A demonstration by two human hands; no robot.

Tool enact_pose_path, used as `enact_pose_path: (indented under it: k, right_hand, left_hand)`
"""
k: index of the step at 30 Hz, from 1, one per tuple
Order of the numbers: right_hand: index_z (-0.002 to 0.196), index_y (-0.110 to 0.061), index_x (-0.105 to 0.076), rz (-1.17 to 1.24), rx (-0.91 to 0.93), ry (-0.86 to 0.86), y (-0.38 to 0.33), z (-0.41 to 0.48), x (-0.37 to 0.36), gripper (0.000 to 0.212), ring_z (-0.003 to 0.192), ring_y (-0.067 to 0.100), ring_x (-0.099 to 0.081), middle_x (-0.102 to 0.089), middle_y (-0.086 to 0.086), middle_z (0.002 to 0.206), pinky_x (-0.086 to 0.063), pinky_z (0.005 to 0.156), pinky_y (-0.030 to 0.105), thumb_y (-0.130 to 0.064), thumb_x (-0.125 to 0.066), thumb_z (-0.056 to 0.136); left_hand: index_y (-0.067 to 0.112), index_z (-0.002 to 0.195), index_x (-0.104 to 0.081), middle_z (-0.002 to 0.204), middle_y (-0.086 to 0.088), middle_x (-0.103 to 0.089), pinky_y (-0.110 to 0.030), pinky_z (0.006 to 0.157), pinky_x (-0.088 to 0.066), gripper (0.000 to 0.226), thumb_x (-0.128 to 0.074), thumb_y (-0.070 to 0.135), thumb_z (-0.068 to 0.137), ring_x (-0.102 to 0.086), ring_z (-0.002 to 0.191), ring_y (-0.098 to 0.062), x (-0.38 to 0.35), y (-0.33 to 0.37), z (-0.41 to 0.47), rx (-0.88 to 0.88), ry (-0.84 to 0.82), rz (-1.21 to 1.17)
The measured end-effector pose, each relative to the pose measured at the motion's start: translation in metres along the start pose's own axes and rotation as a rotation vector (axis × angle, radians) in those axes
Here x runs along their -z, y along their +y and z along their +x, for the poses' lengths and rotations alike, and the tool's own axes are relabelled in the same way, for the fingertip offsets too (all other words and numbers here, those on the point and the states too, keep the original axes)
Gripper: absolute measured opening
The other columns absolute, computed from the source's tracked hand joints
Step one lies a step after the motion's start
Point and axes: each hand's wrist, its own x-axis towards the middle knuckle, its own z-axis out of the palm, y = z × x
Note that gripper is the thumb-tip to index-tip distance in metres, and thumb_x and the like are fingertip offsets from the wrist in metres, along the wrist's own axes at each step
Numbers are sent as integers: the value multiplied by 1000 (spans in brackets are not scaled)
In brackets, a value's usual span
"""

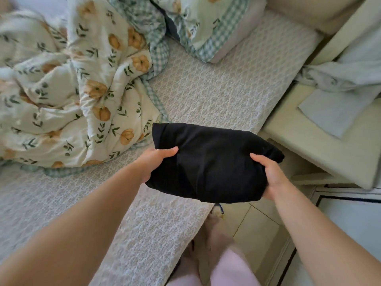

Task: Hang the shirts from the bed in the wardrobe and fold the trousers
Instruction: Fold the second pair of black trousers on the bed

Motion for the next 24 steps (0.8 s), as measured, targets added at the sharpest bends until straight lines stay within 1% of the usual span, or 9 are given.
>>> enact_pose_path:
  k: [2, 6, 9, 10, 12, 16, 18, 21, 24]
  right_hand:
    - [96, -16, -76, 55, 66, 36, 2, -35, 6, 38, 89, 30, -70, -71, 11, 104, -56, 61, 36, -36, -70, 64]
    - [102, -18, -71, 172, 204, 127, 16, -112, 21, 47, 85, 32, -70, -72, 10, 100, -56, 59, 40, -38, -74, 60]
    - [102, -18, -71, 280, 291, 182, 39, -172, 28, 45, 83, 33, -70, -73, 10, 98, -56, 61, 42, -36, -75, 61]
    - [99, -18, -73, 312, 302, 187, 49, -191, 30, 43, 84, 34, -70, -72, 11, 99, -55, 61, 43, -36, -75, 60]
    - [96, -17, -75, 378, 332, 213, 69, -225, 33, 43, 83, 35, -70, -72, 12, 98, -55, 61, 44, -36, -76, 57]
    - [107, -17, -68, 521, 455, 327, 102, -281, 40, 54, 86, 36, -70, -73, 11, 97, -56, 67, 45, -35, -76, 57]
    - [109, -17, -67, 580, 489, 358, 121, -305, 44, 55, 90, 37, -68, -73, 12, 95, -55, 69, 46, -35, -75, 58]
    - [106, -17, -68, 675, 513, 399, 155, -333, 50, 50, 90, 38, -67, -73, 12, 90, -55, 64, 45, -34, -75, 59]
    - [105, -17, -68, 744, 519, 430, 188, -355, 53, 51, 94, 40, -64, -73, 12, 89, -55, 63, 46, -35, -75, 58]
  left_hand:
    - [18, 120, -56, 113, -4, -63, -43, 99, -45, 66, -82, 44, 65, -59, 107, -28, -10, 16, -24, -69, -19, 70]
    - [18, 114, -59, 107, -4, -67, -44, 93, -49, 58, -81, 45, 68, -63, 100, -27, -35, 40, -81, -215, -130, 230]
    - [22, 100, -62, 97, -2, -69, -42, 85, -52, 43, -80, 46, 69, -65, 90, -24, -49, 50, -127, -301, -216, 355]
    - [24, 97, -61, 96, -1, -69, -43, 86, -51, 41, -80, 47, 69, -65, 90, -24, -54, 52, -140, -313, -244, 402]
    - [22, 102, -62, 101, -2, -69, -47, 92, -50, 46, -79, 48, 69, -65, 94, -26, -65, 53, -165, -327, -310, 509]
    - [14, 123, -56, 113, -8, -66, -51, 98, -46, 67, -78, 48, 70, -62, 104, -31, -102, 53, -210, -396, -424, 652]
    - [13, 125, -55, 116, -8, -64, -52, 100, -44, 69, -77, 48, 71, -60, 106, -32, -120, 45, -231, -425, -464, 710]
    - [13, 124, -55, 114, -9, -65, -51, 99, -44, 66, -76, 48, 73, -61, 104, -32, -141, 27, -250, -449, -519, 808]
    - [12, 125, -54, 115, -9, -64, -52, 100, -44, 70, -77, 49, 70, -60, 106, -33, -158, 13, -268, -468, -567, 898]
